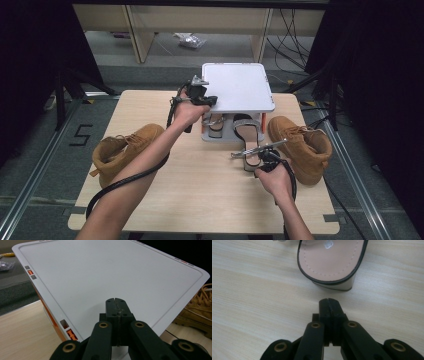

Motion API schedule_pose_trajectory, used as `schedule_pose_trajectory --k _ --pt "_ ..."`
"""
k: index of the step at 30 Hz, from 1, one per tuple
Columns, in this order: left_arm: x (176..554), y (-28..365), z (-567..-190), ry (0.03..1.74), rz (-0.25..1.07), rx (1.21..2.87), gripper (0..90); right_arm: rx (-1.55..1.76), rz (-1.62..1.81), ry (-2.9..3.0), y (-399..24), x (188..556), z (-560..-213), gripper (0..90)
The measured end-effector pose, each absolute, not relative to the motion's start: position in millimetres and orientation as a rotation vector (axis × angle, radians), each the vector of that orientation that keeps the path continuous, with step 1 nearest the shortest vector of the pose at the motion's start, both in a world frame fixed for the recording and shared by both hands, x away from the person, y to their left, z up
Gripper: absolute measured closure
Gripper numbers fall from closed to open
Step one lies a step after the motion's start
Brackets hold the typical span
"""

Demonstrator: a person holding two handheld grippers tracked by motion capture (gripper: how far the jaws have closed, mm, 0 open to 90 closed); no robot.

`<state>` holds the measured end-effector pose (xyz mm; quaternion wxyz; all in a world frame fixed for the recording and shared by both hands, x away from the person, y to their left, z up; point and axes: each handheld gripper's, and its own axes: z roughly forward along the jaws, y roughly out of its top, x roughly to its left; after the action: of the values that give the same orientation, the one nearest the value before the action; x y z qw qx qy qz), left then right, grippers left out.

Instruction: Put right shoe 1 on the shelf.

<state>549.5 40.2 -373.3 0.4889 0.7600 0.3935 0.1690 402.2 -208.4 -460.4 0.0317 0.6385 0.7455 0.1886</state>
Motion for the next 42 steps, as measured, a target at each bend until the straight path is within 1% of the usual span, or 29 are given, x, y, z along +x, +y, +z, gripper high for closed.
schedule_pose_trajectory --k 8,10,13,15,23,33,42 --pt "549 41 -374 0.955 0.412 1.837 89.9 1.952 0.589 2.292 -204 405 -465 90.0" --pt "549 41 -374 0.954 0.414 1.838 89.9 2.037 0.599 2.22 -197 404 -466 90.0" --pt "549 41 -374 0.957 0.411 1.841 89.9 1.927 0.597 2.267 -203 406 -467 90.0" --pt "549 41 -374 0.954 0.415 1.852 89.9 1.965 0.611 2.239 -201 408 -467 90.0" --pt "549 42 -374 0.95 0.41 1.852 89.9 1.946 0.609 2.24 -200 408 -467 90.0" --pt "549 41 -374 0.96 0.412 1.84 89.9 1.941 0.631 2.206 -199 410 -464 90.0" --pt "550 41 -374 0.954 0.414 1.851 89.9 1.896 0.661 2.205 -196 415 -454 90.0"
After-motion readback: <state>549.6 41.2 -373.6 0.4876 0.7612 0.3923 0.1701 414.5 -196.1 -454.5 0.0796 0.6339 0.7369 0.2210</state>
